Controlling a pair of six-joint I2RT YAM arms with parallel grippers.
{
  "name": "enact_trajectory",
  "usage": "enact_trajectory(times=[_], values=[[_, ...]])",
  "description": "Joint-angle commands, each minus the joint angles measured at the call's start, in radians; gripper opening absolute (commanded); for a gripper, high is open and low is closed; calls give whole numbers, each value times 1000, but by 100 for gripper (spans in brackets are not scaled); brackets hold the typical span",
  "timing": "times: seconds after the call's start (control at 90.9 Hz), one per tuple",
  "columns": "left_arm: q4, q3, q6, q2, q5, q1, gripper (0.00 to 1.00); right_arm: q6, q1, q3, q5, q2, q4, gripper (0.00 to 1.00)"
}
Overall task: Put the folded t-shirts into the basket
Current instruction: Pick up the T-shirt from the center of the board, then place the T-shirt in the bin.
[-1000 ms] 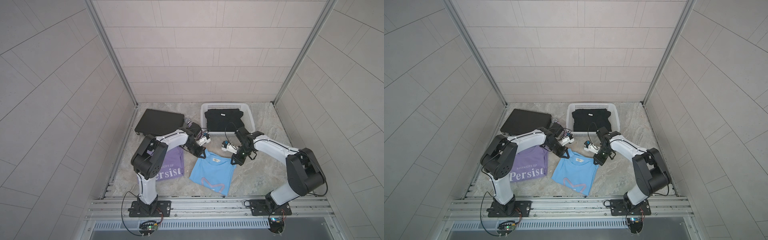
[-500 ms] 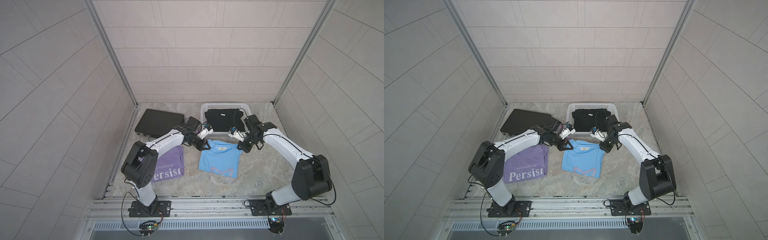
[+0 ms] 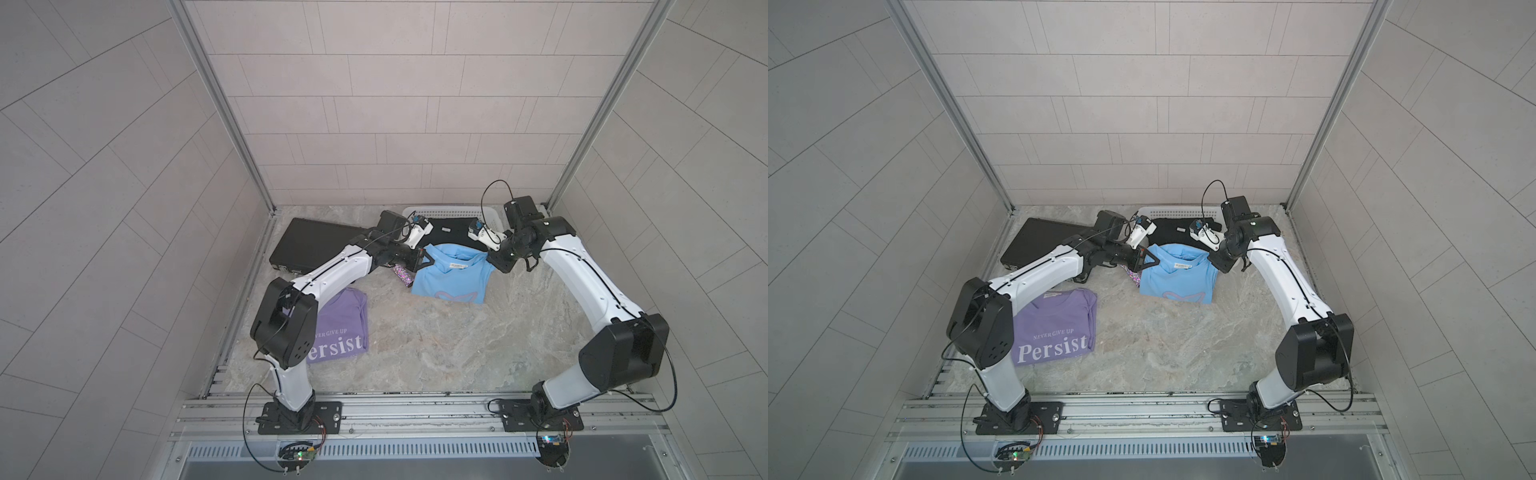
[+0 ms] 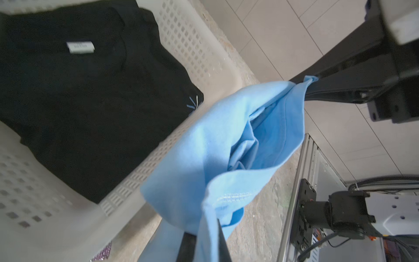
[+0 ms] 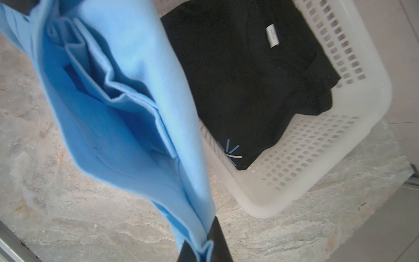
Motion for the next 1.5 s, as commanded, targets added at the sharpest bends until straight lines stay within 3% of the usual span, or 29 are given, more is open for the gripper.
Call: enact_trajectory(times=[0.0, 0.319, 0.825, 1.189, 1.486], values=[[22, 58, -50, 25, -21, 1, 0, -20, -14, 100, 30, 54, -44, 0], [-12, 214, -100, 133, -95, 13, 0, 0, -48, 395, 60, 259, -82, 0], [-175, 569, -128, 393, -55, 83, 0, 76, -69, 742, 48, 569, -88, 0], [-237, 731, -81, 563, -71, 84, 0, 119, -60, 773, 56, 709, -13, 0], [-270, 830, -55, 663, -109, 94, 0, 120, -46, 777, 131, 798, 37, 0]])
